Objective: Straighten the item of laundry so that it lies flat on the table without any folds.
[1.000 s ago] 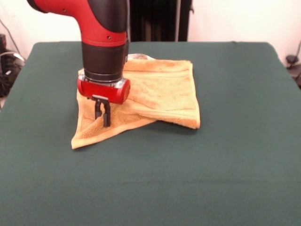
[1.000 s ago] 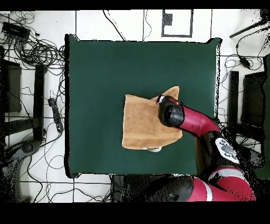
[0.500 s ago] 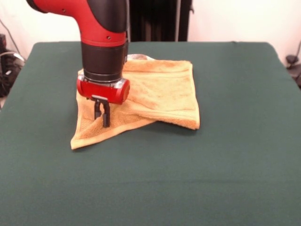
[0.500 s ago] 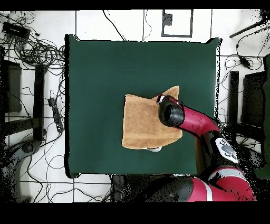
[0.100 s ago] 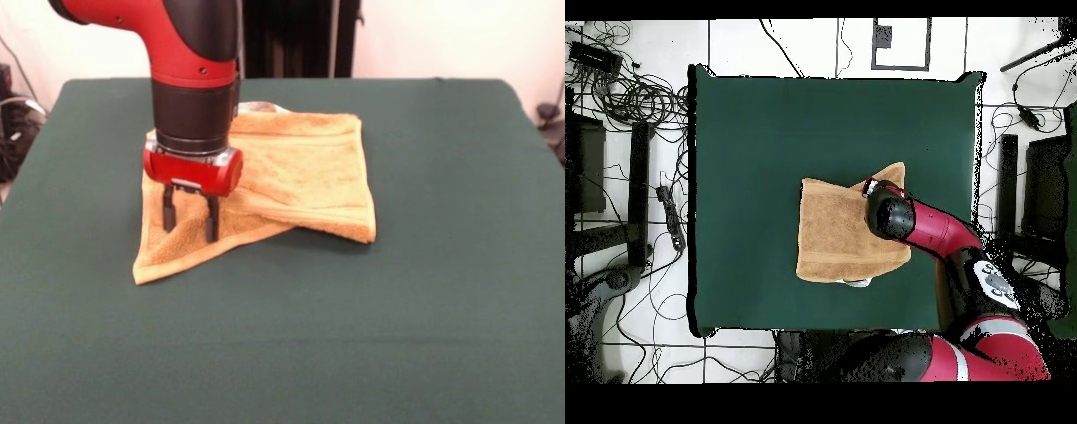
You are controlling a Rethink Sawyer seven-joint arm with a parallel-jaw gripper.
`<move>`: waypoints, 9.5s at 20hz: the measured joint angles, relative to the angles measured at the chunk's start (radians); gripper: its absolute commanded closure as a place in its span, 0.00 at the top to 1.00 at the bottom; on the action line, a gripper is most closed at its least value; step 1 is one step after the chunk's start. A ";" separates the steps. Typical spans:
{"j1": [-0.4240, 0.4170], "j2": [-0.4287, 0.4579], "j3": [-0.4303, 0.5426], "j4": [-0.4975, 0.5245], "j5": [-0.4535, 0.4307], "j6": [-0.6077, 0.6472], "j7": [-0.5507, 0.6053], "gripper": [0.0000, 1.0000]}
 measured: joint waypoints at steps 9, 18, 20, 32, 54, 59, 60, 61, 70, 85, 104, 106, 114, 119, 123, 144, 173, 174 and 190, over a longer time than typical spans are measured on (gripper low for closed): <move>-0.002 0.000 0.002 -0.005 -0.003 0.000 0.000 1.00; -0.011 -0.050 0.026 0.003 -0.003 0.000 0.000 1.00; -0.004 -0.078 0.025 0.010 -0.003 0.001 0.000 1.00; 0.108 -0.229 -0.011 0.027 0.023 0.118 0.000 1.00; 0.141 -0.258 -0.036 0.134 0.024 0.220 0.000 1.00; 0.141 -0.235 -0.037 0.138 0.023 0.274 0.000 1.00; 0.141 -0.230 -0.037 0.138 0.023 0.281 0.000 1.00; 0.141 -0.225 -0.037 0.138 0.023 0.287 0.000 1.00; 0.141 -0.140 -0.039 0.124 0.023 0.298 0.000 1.00; 0.163 -0.001 -0.082 0.073 0.006 0.299 0.000 1.00; 0.170 -0.024 -0.091 0.105 0.006 0.313 0.000 1.00; 0.166 -0.039 -0.092 0.130 0.006 0.313 0.000 1.00; 0.147 -0.038 -0.092 0.244 0.001 0.238 0.000 1.00; 0.146 -0.037 -0.092 0.279 -0.003 0.149 0.000 1.00; 0.147 -0.041 -0.093 0.294 -0.015 0.110 0.000 1.00; 0.171 -0.043 -0.114 0.328 -0.033 0.002 0.000 1.00; 0.156 -0.049 -0.107 0.371 -0.070 -0.107 0.000 1.00; 0.156 -0.049 -0.107 0.373 -0.071 -0.111 0.000 1.00; 0.144 -0.050 -0.099 0.378 -0.071 -0.117 0.000 1.00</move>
